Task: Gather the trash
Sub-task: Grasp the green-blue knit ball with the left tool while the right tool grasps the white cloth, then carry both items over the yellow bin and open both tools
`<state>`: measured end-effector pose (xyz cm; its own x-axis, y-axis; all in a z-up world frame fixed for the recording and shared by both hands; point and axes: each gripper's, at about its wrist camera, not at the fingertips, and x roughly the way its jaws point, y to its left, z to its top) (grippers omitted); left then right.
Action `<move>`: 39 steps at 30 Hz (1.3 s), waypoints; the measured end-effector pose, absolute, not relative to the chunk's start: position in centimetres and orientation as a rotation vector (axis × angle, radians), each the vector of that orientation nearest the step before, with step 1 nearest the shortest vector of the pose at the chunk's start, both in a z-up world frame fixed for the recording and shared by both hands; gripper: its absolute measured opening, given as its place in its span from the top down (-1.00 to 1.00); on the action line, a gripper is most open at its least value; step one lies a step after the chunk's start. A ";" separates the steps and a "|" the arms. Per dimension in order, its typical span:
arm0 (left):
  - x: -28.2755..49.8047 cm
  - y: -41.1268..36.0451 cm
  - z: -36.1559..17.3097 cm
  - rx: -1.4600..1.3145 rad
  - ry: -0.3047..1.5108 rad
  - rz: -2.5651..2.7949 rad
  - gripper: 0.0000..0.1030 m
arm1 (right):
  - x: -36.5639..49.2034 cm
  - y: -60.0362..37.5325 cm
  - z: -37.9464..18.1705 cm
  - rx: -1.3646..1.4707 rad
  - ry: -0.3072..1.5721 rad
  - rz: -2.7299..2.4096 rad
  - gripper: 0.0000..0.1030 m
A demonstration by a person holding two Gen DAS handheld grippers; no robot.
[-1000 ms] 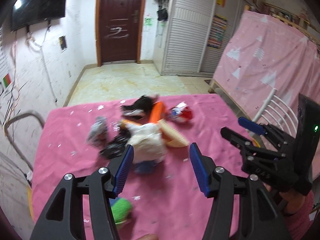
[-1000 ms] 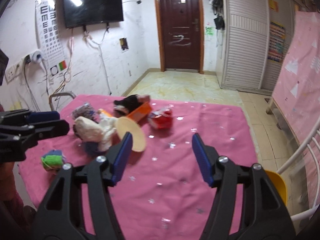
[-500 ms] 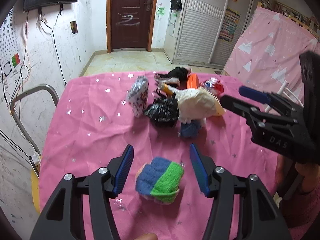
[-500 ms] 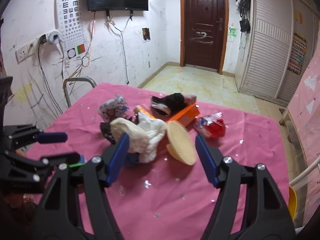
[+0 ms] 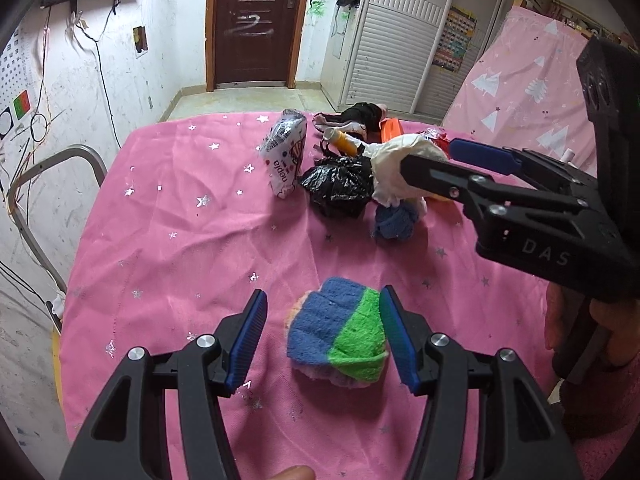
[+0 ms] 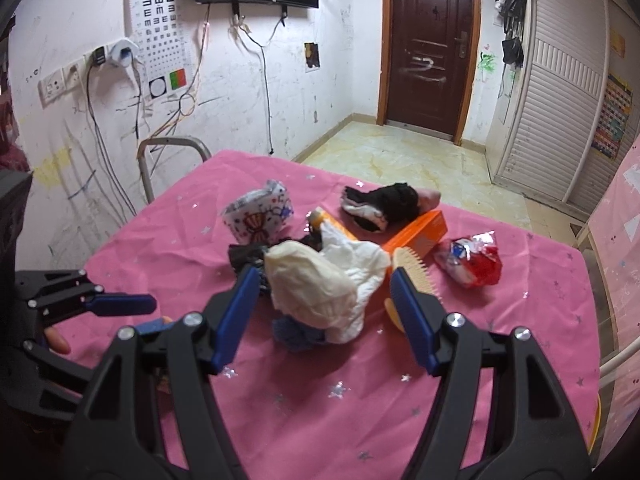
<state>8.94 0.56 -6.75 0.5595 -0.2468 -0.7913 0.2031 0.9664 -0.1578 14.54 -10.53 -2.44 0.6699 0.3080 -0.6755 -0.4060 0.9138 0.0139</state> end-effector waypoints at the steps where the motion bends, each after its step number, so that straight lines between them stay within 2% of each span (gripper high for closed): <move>1: 9.0 0.6 -6.9 -0.051 0.942 -0.266 0.03 | 14.6 -10.4 -2.6 -0.141 0.735 0.404 -0.27; 7: 9.0 0.0 -7.8 -0.037 0.958 -0.277 0.03 | 15.0 -10.3 -3.4 -0.130 0.754 0.421 -0.26; 8: 9.0 -0.2 -7.9 -0.034 0.957 -0.280 0.05 | 15.1 -10.3 -3.5 -0.130 0.756 0.422 -0.09; 9: 8.9 -0.4 -7.9 -0.030 0.958 -0.279 0.19 | 15.1 -10.3 -3.6 -0.128 0.760 0.423 0.04; 12: 9.0 -0.7 -8.1 -0.035 0.964 -0.297 0.52 | 15.0 -10.5 -3.8 -0.119 0.757 0.438 0.05; 15: 8.8 -1.2 -7.9 -0.017 0.956 -0.282 0.64 | 14.6 -11.1 -3.4 -0.093 0.734 0.442 0.06; 27: 8.8 -3.4 -3.5 0.011 0.854 -0.257 0.68 | 12.2 -17.6 0.5 0.032 0.604 0.393 0.05; 39: 10.7 -11.0 0.7 0.050 0.792 -0.370 0.68 | 9.6 -27.4 2.2 0.131 0.502 0.228 0.05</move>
